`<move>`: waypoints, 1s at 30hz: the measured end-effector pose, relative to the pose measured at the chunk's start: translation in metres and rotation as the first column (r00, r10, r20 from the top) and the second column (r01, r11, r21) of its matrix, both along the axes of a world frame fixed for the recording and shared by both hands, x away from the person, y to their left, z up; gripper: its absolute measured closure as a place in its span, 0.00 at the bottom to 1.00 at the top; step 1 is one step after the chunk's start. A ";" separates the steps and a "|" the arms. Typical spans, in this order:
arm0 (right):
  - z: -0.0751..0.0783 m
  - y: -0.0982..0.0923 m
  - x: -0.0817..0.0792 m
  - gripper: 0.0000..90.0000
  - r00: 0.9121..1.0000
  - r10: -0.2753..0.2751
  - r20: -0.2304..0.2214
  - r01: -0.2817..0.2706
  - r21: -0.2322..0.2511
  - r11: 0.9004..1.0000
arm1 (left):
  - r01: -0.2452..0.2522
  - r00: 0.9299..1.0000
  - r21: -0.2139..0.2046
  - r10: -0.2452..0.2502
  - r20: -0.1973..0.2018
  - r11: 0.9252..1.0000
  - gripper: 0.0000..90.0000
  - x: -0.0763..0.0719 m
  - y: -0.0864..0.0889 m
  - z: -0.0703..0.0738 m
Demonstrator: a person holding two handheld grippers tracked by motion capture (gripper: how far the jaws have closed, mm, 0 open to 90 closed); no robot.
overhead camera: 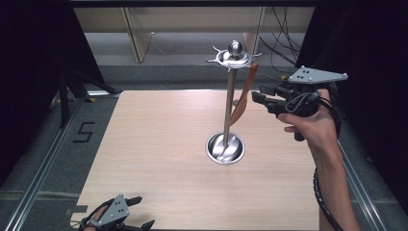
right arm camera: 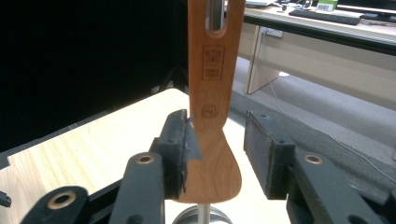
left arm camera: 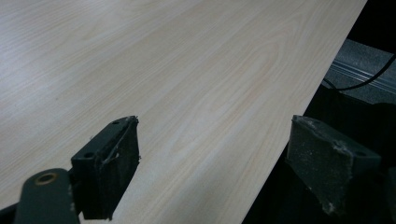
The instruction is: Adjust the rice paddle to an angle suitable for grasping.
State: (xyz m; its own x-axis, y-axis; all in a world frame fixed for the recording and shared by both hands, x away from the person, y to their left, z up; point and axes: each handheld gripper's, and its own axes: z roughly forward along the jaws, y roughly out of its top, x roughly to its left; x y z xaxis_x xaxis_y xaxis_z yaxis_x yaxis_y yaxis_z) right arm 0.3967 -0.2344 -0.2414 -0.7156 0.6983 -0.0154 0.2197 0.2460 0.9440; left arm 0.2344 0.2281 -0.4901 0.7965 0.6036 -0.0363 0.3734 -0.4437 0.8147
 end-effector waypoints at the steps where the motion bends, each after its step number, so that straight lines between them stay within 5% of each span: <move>1: -0.001 -0.002 -0.003 0.66 1.000 -0.008 -0.005 0.008 0.004 1.000 | -0.002 1.000 -0.005 0.002 0.006 1.000 0.18 0.001 0.000 -0.001; 5: -0.003 -0.006 -0.009 0.63 1.000 -0.020 0.009 0.020 -0.026 0.999 | -0.001 1.000 0.000 0.001 0.004 1.000 0.18 0.001 0.000 -0.001; 6: -0.003 -0.006 -0.012 0.62 0.999 -0.033 -0.014 0.032 -0.020 0.999 | -0.004 1.000 -0.012 0.004 0.003 1.000 0.18 0.000 -0.001 -0.002; 7: -0.004 -0.008 -0.013 0.61 0.999 -0.035 0.021 0.035 -0.027 0.999 | -0.006 1.000 -0.022 0.006 -0.001 1.000 0.18 0.000 -0.001 -0.002; 10: -0.006 -0.010 -0.017 0.59 0.999 -0.037 0.011 0.037 -0.025 0.999 | -0.004 1.000 0.001 0.004 0.006 1.000 0.18 0.000 0.000 -0.001; 19: -0.022 -0.010 -0.026 0.49 0.998 -0.060 0.021 0.061 -0.025 0.998 | -0.008 1.000 -0.034 0.008 0.001 0.999 0.18 0.000 -0.002 -0.003; 30: -0.044 -0.014 -0.036 0.47 0.997 -0.074 0.006 0.074 -0.026 0.997 | 0.006 1.000 -0.007 -0.006 0.013 1.000 0.18 0.001 0.000 -0.001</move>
State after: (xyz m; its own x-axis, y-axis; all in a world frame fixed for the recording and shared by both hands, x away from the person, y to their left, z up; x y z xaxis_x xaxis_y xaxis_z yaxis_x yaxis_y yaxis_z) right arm 0.3609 -0.2479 -0.2852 -0.6621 0.7484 -0.0382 0.2331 0.2541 0.9387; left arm 0.2355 0.2277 -0.4912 0.8006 0.5984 -0.0306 0.3604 -0.4402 0.8224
